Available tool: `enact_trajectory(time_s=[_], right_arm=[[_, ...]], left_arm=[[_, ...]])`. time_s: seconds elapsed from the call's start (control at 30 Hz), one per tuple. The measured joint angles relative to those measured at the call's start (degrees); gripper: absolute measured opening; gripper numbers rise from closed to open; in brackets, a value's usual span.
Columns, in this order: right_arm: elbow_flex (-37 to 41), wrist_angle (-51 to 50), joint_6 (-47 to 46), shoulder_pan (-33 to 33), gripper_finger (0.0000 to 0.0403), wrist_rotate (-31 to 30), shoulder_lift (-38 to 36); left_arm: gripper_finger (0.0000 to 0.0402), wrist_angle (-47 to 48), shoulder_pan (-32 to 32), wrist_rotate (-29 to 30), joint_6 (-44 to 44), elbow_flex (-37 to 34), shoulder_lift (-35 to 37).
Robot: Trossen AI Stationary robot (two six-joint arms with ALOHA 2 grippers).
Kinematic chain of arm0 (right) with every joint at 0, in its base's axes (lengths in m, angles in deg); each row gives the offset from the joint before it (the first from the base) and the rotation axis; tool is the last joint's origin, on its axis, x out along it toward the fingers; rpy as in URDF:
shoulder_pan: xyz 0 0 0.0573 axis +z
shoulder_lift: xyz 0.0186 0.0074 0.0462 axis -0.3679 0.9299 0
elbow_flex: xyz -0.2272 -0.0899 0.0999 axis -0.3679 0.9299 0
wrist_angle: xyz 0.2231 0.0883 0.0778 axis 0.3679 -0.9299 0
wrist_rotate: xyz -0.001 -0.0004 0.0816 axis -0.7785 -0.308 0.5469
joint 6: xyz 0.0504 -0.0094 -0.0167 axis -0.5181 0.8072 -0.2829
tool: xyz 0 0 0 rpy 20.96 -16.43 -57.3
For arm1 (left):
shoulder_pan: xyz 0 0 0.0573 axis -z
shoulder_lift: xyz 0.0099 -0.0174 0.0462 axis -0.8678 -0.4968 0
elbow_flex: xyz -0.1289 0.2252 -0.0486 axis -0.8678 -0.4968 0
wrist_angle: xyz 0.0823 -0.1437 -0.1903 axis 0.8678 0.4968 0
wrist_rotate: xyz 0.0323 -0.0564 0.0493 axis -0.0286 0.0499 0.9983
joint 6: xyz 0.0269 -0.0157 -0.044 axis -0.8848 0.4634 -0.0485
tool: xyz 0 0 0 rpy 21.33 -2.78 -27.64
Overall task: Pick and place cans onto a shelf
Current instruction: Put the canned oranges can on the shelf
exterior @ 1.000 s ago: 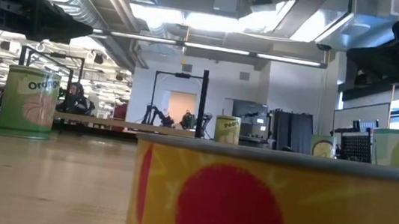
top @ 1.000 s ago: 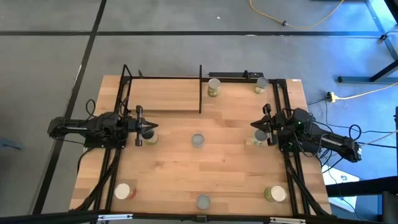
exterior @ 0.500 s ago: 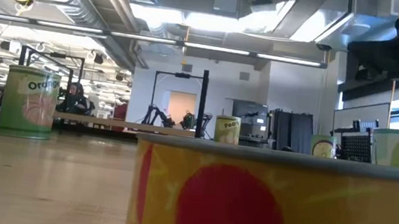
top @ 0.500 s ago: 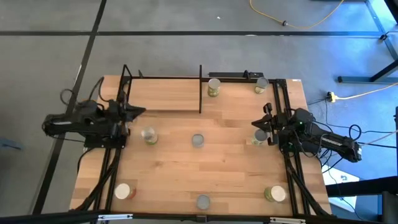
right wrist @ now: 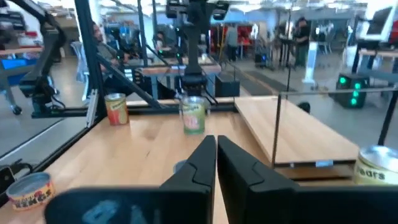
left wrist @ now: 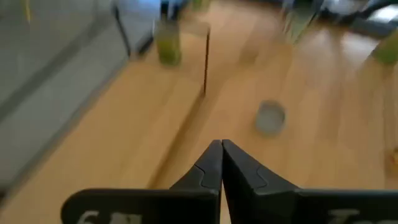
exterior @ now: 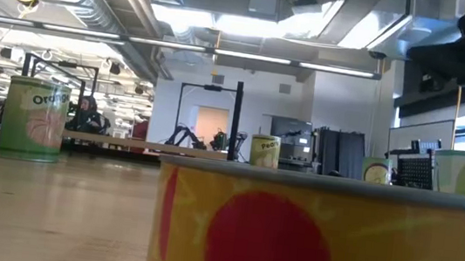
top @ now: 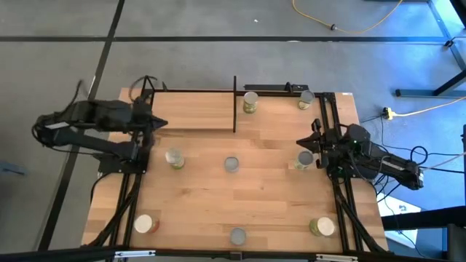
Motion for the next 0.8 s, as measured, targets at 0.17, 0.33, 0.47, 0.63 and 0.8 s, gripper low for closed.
enact_trajectory(time_s=[0.17,0.33,0.47,0.63,0.8], right_arm=[[-1.84,-1.98,-3.22,0.0,0.0019,-0.49,0.01],[-2.41,-2.42,-4.17,0.0,0.0019,-0.47,0.01],[-2.41,-2.73,-4.05,0.0,0.0019,-0.47,0.01],[-2.41,-2.72,-4.02,0.0,0.0019,-0.47,0.01],[-2.41,-2.72,-4.04,-0.01,0.0019,-0.43,0.01]], left_arm=[[0.0,6.81,0.0,-7.13,14.57,3.04,-7.51],[0.0,6.21,0.0,-14.61,16.57,2.55,-11.3],[0.0,5.65,0.02,-18.79,20.63,2.5,-13.47],[0.0,5.68,0.02,-18.9,20.85,2.5,-15.14],[0.0,6.03,0.02,-18.91,26.14,2.5,-16.7]])
